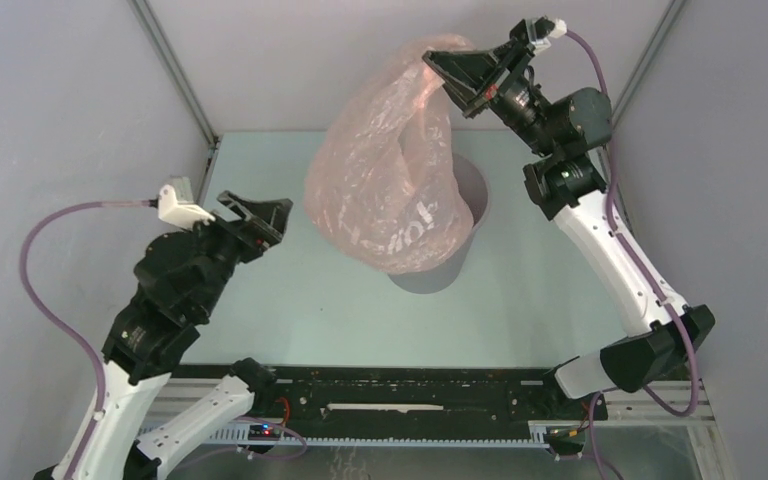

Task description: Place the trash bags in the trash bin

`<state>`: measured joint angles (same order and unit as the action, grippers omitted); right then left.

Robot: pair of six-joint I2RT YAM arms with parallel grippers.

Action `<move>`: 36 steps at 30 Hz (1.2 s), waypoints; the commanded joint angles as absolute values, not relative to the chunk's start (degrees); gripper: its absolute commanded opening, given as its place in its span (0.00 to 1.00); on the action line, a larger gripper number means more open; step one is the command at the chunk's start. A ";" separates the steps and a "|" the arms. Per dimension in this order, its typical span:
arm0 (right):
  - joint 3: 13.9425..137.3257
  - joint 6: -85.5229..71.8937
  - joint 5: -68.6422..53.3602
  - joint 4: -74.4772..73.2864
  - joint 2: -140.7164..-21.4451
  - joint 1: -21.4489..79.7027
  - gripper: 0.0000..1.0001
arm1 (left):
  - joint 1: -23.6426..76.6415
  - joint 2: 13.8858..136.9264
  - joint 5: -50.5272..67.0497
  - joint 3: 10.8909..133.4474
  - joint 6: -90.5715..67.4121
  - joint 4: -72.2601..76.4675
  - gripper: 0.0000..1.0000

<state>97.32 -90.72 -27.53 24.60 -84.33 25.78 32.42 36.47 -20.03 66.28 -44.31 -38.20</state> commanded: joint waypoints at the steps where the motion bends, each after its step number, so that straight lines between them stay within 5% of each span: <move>1: 88.36 -94.84 -31.83 30.26 -76.69 20.52 0.00 | 31.23 40.75 -23.55 76.05 -38.65 -36.39 0.86; 9: 80.09 -92.82 -42.93 27.88 -71.45 5.88 0.00 | 29.97 45.87 -17.45 80.91 -38.40 -33.80 0.89; 23: 82.64 -86.18 -53.17 23.89 -74.47 2.17 0.00 | 28.94 67.52 29.54 80.79 -38.84 -16.38 1.00; 31: 94.09 -86.70 -49.11 22.89 -82.84 4.81 0.00 | 36.38 76.01 22.99 87.34 -32.38 -20.78 1.00; 33: 100.92 -86.53 -48.42 21.88 -86.51 7.21 0.00 | 36.14 77.90 19.25 89.92 -32.14 -21.05 0.93; 36: 110.63 -87.13 -47.80 20.81 -92.33 11.28 0.00 | 34.77 80.16 14.73 94.77 -32.81 -22.79 0.68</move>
